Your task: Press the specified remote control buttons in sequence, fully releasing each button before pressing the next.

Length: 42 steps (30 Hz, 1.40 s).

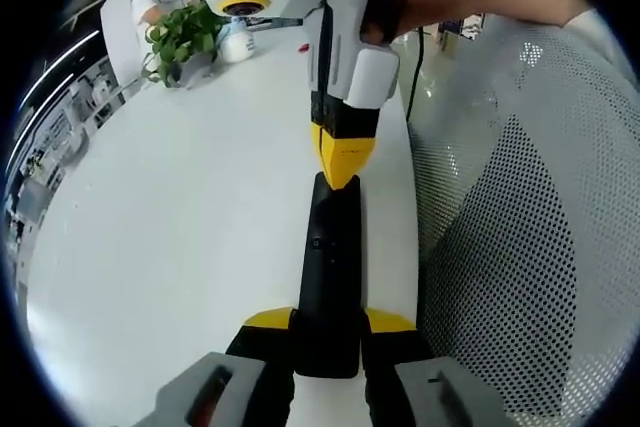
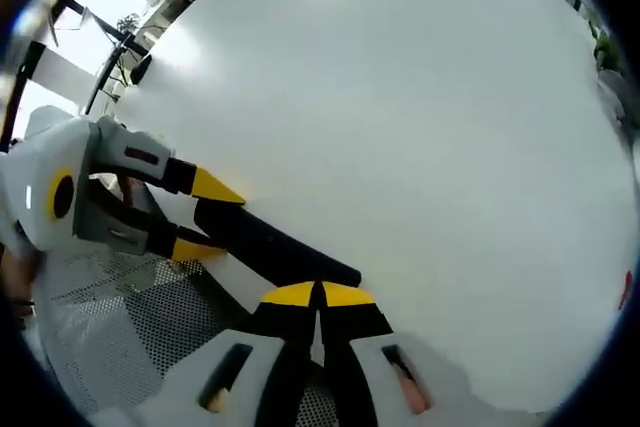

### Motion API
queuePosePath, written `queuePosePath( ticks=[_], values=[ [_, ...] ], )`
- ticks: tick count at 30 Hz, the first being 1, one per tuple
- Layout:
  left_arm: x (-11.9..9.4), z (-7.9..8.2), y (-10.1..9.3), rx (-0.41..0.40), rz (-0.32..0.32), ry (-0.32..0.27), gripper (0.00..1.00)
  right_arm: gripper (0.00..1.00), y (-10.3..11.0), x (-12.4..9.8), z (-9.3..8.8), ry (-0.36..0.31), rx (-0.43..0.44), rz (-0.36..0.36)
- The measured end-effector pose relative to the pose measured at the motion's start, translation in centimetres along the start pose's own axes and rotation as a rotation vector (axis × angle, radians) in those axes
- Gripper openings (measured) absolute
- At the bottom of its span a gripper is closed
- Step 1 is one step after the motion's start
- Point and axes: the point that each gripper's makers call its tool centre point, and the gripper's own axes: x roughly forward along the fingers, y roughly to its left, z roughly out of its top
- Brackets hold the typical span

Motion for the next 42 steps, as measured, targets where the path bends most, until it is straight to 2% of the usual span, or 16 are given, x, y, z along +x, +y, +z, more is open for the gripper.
queuePosePath(
  ticks=[4, 20, 24, 25, 27, 35, 37, 38, 42],
  values=[
    [0.01, -0.02, 0.01, -0.004, 0.000, 0.000, 0.25, 0.00, 0.01, 0.11, -0.06, 0.006, -0.015, -0.008],
    [-0.02, -0.01, -0.01, -0.008, -0.002, 0.000, 0.25, 0.00, -0.15, 0.10, -0.04, -0.014, 0.077, 0.034],
    [-0.01, 0.04, -0.01, -0.002, -0.005, -0.004, 0.25, 0.00, -0.03, 0.23, 0.14, 0.001, 0.018, -0.011],
    [0.00, 0.05, -0.01, -0.001, -0.005, -0.004, 0.25, 0.00, -0.13, 0.21, 0.15, 0.014, -0.034, -0.045],
    [0.01, 0.05, -0.01, -0.001, -0.005, -0.005, 0.25, 0.00, 0.10, 0.27, 0.15, 0.026, -0.066, -0.065],
    [-0.04, 0.08, -0.07, -0.001, -0.001, -0.005, 0.25, 0.00, -0.09, 0.17, -0.03, -0.011, -0.005, -0.024],
    [-0.08, 0.10, -0.10, -0.005, 0.000, -0.008, 0.25, 0.00, -0.06, 0.18, -0.01, -0.012, 0.034, -0.016],
    [-0.08, 0.10, -0.11, -0.005, 0.000, -0.009, 0.25, 0.00, -0.04, 0.16, -0.02, -0.014, 0.080, -0.007],
    [-0.08, 0.11, -0.17, -0.006, -0.001, -0.012, 0.25, 0.00, -0.05, 0.12, -0.05, -0.009, 0.084, 0.003]
  ],
)
